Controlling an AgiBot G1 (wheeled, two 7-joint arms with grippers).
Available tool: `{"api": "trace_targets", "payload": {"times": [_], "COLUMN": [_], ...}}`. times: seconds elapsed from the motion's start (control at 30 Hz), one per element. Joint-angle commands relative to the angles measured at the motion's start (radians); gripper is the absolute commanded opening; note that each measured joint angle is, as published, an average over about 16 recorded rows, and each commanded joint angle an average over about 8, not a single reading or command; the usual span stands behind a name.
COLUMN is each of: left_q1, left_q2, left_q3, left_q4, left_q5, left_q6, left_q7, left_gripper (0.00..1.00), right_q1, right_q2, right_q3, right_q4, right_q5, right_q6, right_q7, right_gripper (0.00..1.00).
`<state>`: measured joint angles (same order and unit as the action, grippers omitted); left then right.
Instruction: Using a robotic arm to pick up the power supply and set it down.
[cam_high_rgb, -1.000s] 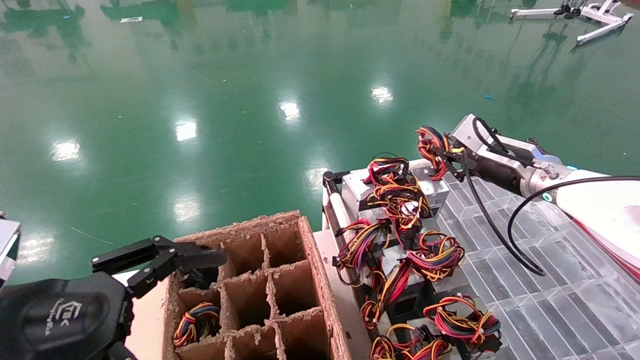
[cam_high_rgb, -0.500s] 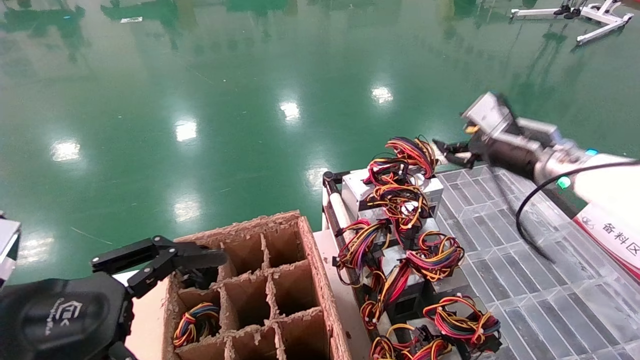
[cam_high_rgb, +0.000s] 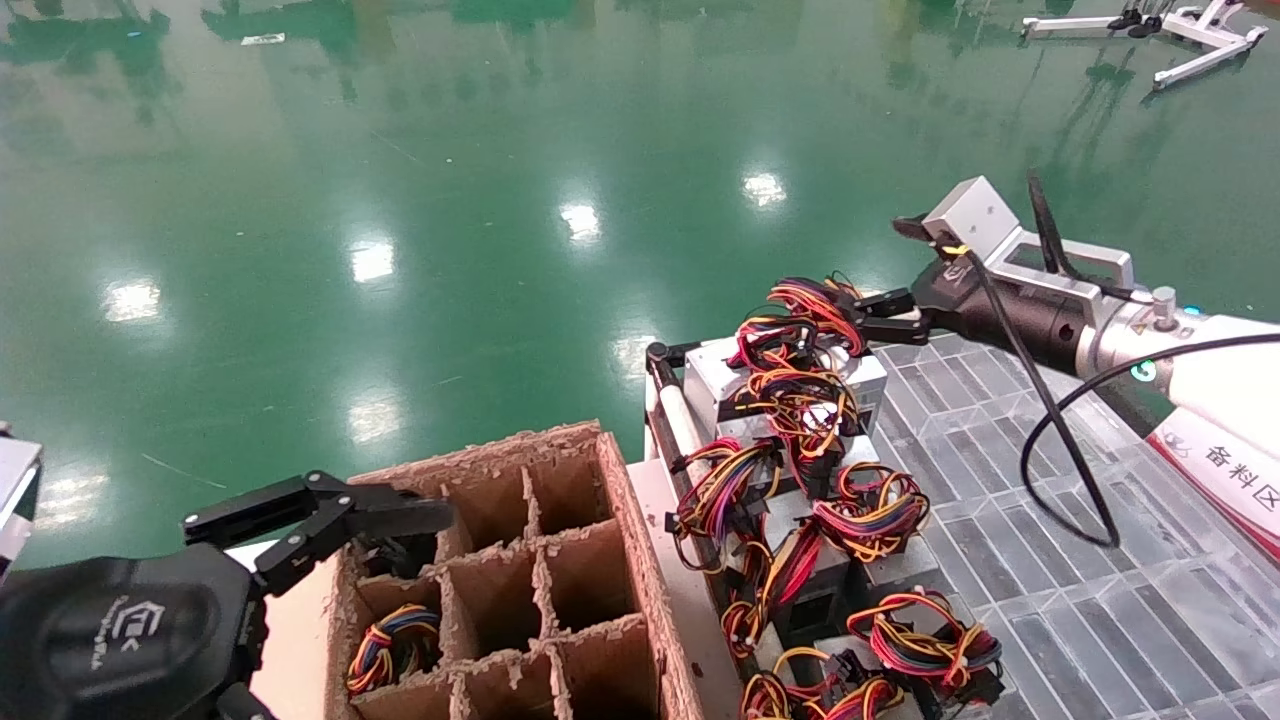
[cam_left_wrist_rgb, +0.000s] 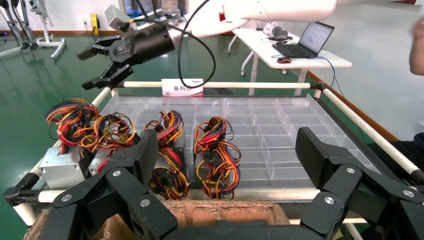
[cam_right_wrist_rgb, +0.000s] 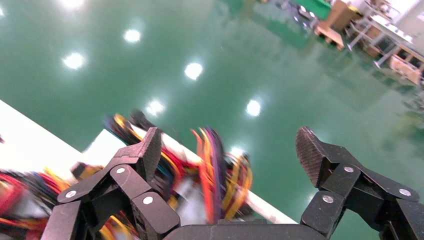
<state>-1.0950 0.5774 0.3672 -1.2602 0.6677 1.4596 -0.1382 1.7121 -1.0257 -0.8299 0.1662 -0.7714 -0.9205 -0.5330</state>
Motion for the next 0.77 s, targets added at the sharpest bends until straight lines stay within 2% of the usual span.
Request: {"api": "trace_targets", "payload": {"times": [0.03,0.67,0.77], "left_q1": [0.0,0.0,0.0], "left_q2": [0.0,0.0,0.0], "left_q3": [0.0,0.0,0.0], "left_q4": [0.0,0.0,0.0], "left_q5": [0.0,0.0,0.0], "left_q6": [0.0,0.0,0.0], "left_q7": [0.0,0.0,0.0], "left_gripper": [1.0,1.0,1.0], "right_q1": [-0.024,-0.257,-0.275], "right_q2": [0.016,0.167,0.179], "right_q3": [0.021,0.221,0.237], "right_q4": [0.043,0.45,0.482], "right_q5": [0.002,0.016,0.018], "right_q6": [-0.022,-0.231,-0.248], "right_q7": [0.027,0.29,0.311], "right_gripper": [1.0,1.0,1.0]}}
